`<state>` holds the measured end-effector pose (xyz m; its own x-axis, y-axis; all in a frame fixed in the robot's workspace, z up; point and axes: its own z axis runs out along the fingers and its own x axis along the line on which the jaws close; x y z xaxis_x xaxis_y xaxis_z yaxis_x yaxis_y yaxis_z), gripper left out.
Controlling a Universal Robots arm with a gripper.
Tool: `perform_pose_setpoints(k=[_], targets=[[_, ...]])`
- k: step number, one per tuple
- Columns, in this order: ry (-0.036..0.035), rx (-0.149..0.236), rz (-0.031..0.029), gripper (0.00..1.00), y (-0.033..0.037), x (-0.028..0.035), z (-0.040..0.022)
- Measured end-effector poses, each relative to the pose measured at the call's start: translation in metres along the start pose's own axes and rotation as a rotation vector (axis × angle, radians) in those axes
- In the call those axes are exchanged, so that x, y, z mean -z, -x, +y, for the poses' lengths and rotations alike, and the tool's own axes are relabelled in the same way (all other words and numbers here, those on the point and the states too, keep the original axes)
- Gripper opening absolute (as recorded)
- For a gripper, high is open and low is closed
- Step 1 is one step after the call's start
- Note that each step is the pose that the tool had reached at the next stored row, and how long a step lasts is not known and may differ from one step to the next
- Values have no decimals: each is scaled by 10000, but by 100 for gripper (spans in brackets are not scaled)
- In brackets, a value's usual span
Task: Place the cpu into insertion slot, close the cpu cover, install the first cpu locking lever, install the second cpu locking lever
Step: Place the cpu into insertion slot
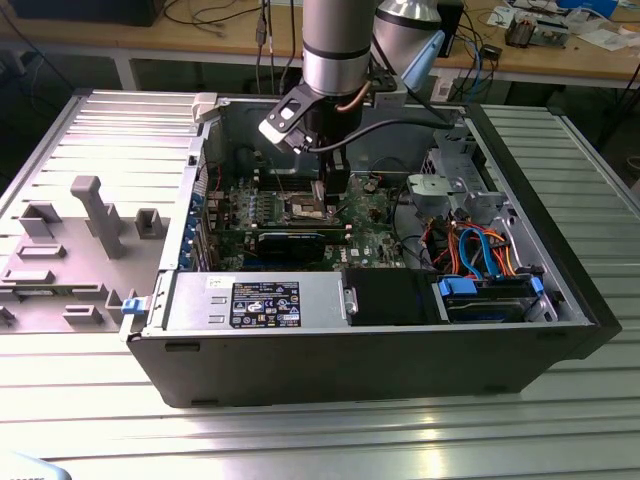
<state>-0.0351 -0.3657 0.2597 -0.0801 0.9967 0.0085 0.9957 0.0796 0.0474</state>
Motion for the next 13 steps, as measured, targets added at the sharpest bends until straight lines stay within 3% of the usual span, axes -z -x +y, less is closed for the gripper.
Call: perform_pose_setpoints(k=[13], targets=[[0,0,-2,54,-32,-2,-43]])
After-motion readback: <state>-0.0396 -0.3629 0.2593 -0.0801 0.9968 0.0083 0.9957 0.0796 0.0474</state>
